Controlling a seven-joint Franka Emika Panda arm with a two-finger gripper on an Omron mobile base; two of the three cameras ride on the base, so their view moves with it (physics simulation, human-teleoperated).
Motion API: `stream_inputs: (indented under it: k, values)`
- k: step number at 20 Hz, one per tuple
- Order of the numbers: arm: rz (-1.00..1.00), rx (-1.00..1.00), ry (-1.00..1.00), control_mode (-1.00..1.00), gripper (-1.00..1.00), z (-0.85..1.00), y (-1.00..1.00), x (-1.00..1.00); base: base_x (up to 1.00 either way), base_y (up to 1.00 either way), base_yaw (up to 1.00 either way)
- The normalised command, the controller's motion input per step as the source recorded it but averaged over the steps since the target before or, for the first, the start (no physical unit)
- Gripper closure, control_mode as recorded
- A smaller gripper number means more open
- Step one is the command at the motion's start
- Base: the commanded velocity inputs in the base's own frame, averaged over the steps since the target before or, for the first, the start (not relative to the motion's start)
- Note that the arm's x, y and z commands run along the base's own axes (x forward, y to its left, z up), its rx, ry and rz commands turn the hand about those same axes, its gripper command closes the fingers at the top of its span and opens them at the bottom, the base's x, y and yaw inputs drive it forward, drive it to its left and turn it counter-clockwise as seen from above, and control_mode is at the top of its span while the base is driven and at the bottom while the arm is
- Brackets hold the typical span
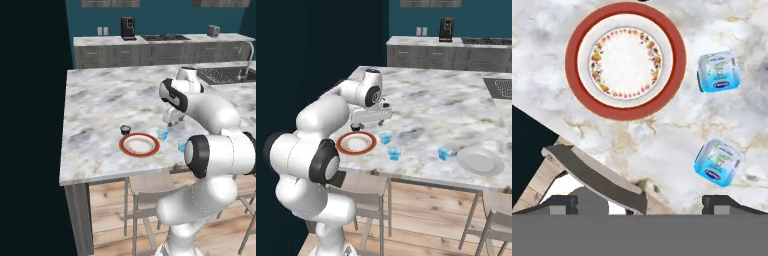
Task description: Place two yogurt containers on each plate.
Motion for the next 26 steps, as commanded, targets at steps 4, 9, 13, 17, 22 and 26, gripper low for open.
stream_inputs:
  k: [4,9,13,17,22,26]
  values:
    - [0.09,0.00,0.00,-1.00,-1.00,-0.40,-0.01,0.57,0.00,0.00,0.00]
    - [0.04,-0.01,0.00,-1.00,-1.00,-0.46,0.00,0.50,0.00,0.00,0.00]
    - [0.00,-0.05,-0.01,-1.00,-1.00,-0.47,-0.05,0.42,0.00,0.00,0.00]
    - [0.00,0.00,0.01,-1.00,-1.00,-0.38,-0.12,0.39,0.00,0.00,0.00]
    - [0.01,0.00,0.00,-1.00,-1.00,-0.39,-0.15,0.46,0.00,0.00,0.00]
    - [0.00,0.00,0.00,-1.00,-1.00,-0.37,-0.04,0.32,0.00,0.00,0.00]
